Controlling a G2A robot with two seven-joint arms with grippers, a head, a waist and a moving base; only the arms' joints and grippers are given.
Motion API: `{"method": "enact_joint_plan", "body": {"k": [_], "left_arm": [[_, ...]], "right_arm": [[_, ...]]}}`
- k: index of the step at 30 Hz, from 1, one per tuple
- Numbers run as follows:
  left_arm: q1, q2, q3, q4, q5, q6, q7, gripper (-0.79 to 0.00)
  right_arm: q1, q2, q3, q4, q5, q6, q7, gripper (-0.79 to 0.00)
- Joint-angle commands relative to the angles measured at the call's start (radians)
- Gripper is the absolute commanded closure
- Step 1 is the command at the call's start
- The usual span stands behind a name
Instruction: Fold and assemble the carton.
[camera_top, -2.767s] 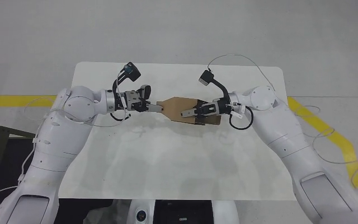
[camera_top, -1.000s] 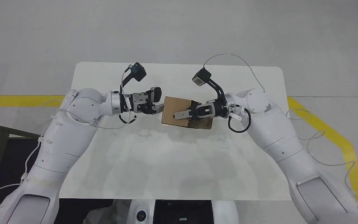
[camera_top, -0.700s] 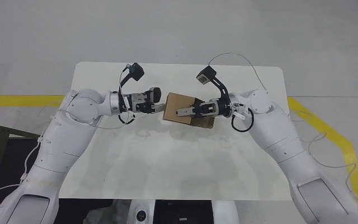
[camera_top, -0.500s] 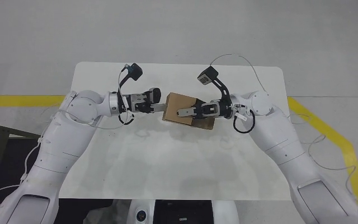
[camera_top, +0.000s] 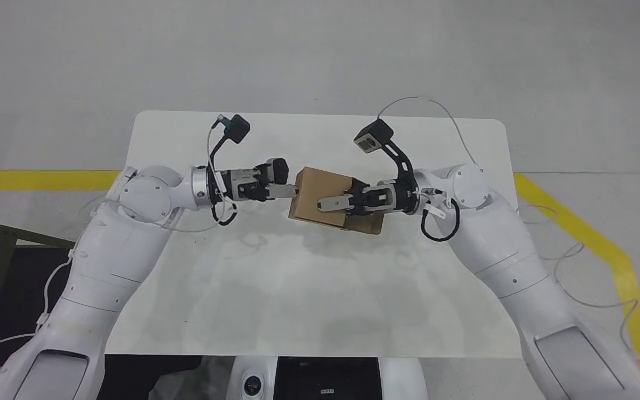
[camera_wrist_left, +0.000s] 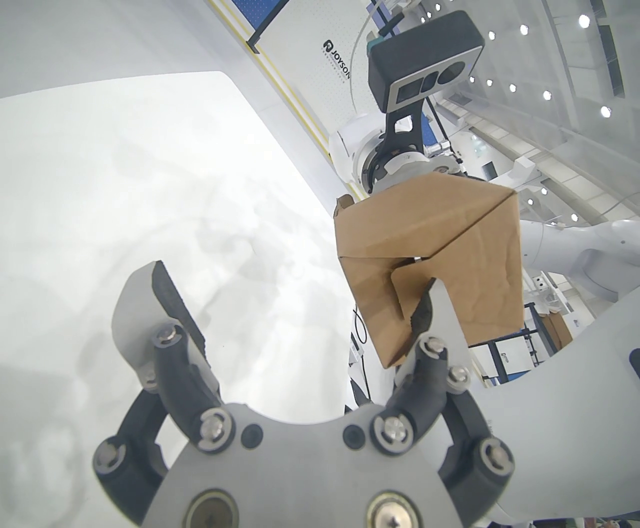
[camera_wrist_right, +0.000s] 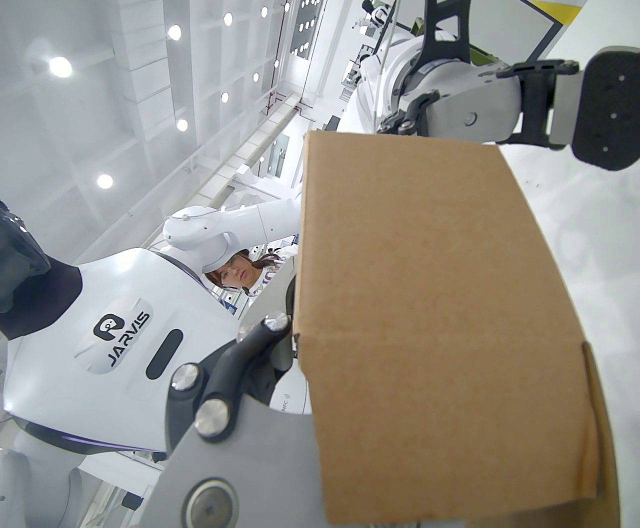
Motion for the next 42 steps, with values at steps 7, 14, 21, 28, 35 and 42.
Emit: {"method": "enact_joint_plan", "body": {"k": [7, 14, 21, 28, 35, 42], "left_arm": [[-0.002, -0.004, 0.016, -0.001, -0.026, 0.011, -0.002, -0.785], [-0.011, -0.008, 0.026, -0.007, -0.038, 0.012, -0.005, -0.785], [-0.015, -0.010, 0.030, -0.003, -0.039, 0.011, -0.005, -0.785], [-0.015, -0.013, 0.038, -0.011, -0.043, 0.009, -0.009, -0.785], [-0.018, -0.012, 0.032, -0.003, -0.034, 0.005, -0.010, -0.785], [-0.018, 0.002, -0.022, 0.011, 0.041, -0.008, 0.001, -0.785]], "right_arm": [[0.004, 0.002, -0.002, -0.012, 0.005, -0.003, -0.003, 0.000], [0.005, 0.002, -0.009, -0.019, 0.006, -0.005, -0.005, 0.000], [0.007, 0.003, -0.013, -0.017, 0.009, -0.005, -0.005, 0.000], [0.009, 0.003, -0.018, -0.018, 0.011, -0.007, -0.007, 0.000], [0.008, 0.005, -0.016, -0.012, 0.010, -0.010, -0.010, 0.000], [0.012, 0.012, -0.019, 0.039, -0.030, 0.010, 0.009, 0.000]]}}
